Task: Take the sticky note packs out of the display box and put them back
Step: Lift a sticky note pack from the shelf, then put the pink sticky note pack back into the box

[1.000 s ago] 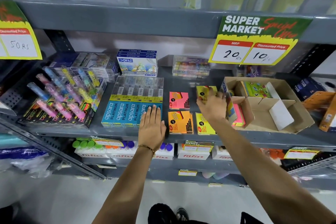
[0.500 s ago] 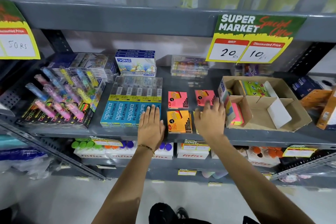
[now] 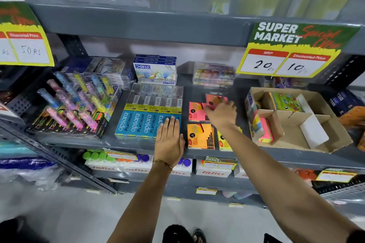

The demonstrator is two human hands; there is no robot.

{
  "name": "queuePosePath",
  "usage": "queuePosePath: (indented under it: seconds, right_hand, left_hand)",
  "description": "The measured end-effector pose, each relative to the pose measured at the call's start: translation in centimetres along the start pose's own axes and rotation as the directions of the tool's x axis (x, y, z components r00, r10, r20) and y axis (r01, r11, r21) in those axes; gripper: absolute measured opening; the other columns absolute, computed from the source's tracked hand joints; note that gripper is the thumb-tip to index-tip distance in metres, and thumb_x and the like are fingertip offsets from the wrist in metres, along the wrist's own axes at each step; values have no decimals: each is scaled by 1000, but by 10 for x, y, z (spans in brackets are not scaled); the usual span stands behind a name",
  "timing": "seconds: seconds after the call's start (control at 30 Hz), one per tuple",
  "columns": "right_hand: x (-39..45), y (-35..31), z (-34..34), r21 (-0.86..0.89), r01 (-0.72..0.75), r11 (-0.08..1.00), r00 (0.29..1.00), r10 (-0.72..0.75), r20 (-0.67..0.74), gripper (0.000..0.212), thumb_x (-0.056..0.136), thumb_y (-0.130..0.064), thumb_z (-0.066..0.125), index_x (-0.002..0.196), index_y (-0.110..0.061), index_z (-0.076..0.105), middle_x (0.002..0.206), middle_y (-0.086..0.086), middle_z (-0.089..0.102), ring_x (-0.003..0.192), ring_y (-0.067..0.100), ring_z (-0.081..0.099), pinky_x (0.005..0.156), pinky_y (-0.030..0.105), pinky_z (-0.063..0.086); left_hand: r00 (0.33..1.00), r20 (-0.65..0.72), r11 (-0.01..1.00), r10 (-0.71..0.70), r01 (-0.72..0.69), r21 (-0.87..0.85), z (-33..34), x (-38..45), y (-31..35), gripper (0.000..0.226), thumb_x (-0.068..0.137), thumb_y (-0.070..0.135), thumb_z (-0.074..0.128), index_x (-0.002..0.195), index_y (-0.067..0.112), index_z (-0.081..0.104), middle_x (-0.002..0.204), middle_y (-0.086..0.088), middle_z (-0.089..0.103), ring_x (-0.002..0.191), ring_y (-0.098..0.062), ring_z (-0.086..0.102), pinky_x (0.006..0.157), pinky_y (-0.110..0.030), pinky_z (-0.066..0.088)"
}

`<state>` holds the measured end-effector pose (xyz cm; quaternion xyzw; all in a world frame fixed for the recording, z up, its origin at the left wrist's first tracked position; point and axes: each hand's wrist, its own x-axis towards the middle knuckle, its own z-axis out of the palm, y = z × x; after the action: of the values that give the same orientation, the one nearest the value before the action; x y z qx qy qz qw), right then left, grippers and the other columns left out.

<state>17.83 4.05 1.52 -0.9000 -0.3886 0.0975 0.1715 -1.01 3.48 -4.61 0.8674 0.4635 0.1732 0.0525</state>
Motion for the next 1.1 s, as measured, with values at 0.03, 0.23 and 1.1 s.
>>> queuePosePath:
  seconds: [0.03, 0.23, 1.1]
  right_hand:
    - [-5, -9, 5, 4, 22, 1000, 1000, -22, 11, 76, 83, -56, 53, 132, 1, 43, 132, 24, 45, 121, 40, 43, 100, 45, 43]
    - [-20, -36, 33, -39, 44, 998, 997, -41, 62, 74, 80, -54, 60, 128, 1, 44, 129, 22, 43, 117, 37, 44, 98, 43, 41]
    - [-75, 118, -111, 276, -3, 961, 936, 100, -337, 83, 57, -53, 62, 118, 2, 50, 114, 24, 57, 108, 38, 51, 90, 42, 43]
  left_hand:
    - [1000, -1, 1000, -2, 2, -5, 0, 0, 0, 52, 89, 27, 29, 130, -3, 45, 133, -21, 50, 125, -34, 42, 105, -48, 24]
    - [1000, 12, 1000, -20, 19, 14, -2, 0, 1, 53, 89, 29, 28, 130, -1, 45, 134, -19, 50, 126, -33, 42, 106, -47, 23]
    - [1000, -21, 1000, 22, -22, -2, 2, 12, 33, 52, 89, 26, 27, 119, -6, 54, 122, -25, 57, 117, -40, 49, 102, -53, 32]
